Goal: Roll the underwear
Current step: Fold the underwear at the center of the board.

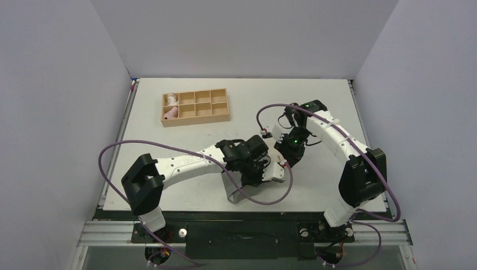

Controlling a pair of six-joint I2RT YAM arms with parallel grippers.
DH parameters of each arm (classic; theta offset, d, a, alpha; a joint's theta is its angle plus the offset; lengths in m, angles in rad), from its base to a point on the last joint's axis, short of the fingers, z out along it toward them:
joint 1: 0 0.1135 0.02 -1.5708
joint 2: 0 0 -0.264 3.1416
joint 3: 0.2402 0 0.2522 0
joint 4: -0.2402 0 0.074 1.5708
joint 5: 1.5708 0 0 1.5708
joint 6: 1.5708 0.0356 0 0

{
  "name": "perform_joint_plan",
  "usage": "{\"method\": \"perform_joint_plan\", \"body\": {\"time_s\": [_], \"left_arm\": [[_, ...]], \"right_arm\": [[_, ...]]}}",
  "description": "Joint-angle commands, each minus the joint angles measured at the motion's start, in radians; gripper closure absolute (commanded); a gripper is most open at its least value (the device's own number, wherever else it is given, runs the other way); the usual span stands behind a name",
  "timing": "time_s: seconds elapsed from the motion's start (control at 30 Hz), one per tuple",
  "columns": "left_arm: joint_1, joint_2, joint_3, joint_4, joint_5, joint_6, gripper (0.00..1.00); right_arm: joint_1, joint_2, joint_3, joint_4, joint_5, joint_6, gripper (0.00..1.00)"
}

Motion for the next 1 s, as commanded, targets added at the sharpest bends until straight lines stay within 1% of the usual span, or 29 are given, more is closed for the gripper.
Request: {"method": "perform_joint_plan", "body": {"time_s": [0.0, 0.1, 0.2, 0.27, 0.37, 0.47, 0.73, 0.97], "left_arm": [[0.081, -0.006, 0.116, -0.079, 0.062, 0.060, 1.00], [0.140, 0.031, 0.197, -0.148, 0.089, 0.091, 1.00], [0.186, 0.070, 0.246, -0.194, 0.094, 0.133, 1.00], [0.211, 0.093, 0.279, -0.212, 0.090, 0.155, 1.00], [0.252, 0.128, 0.331, -0.231, 0.084, 0.188, 1.00], [0.301, 0.190, 0.374, -0.245, 0.079, 0.208, 1.00], [0.369, 0.342, 0.483, -0.223, 0.027, 0.248, 1.00], [0.390, 0.418, 0.509, -0.148, -0.022, 0.263, 1.00]], "right_arm": [[-0.011, 0.020, 0.103, -0.027, 0.019, 0.041, 1.00], [-0.016, 0.058, 0.182, -0.036, 0.019, 0.066, 1.00], [-0.020, 0.102, 0.256, -0.049, 0.027, 0.103, 1.00], [-0.025, 0.159, 0.341, -0.059, 0.040, 0.126, 1.00], [-0.031, 0.225, 0.423, -0.067, 0.068, 0.162, 1.00], [-0.040, 0.325, 0.522, -0.070, 0.086, 0.181, 1.00], [-0.058, 0.544, 0.673, -0.059, 0.134, 0.209, 1.00], [-0.059, 0.636, 0.730, -0.026, 0.167, 0.230, 1.00]]}}
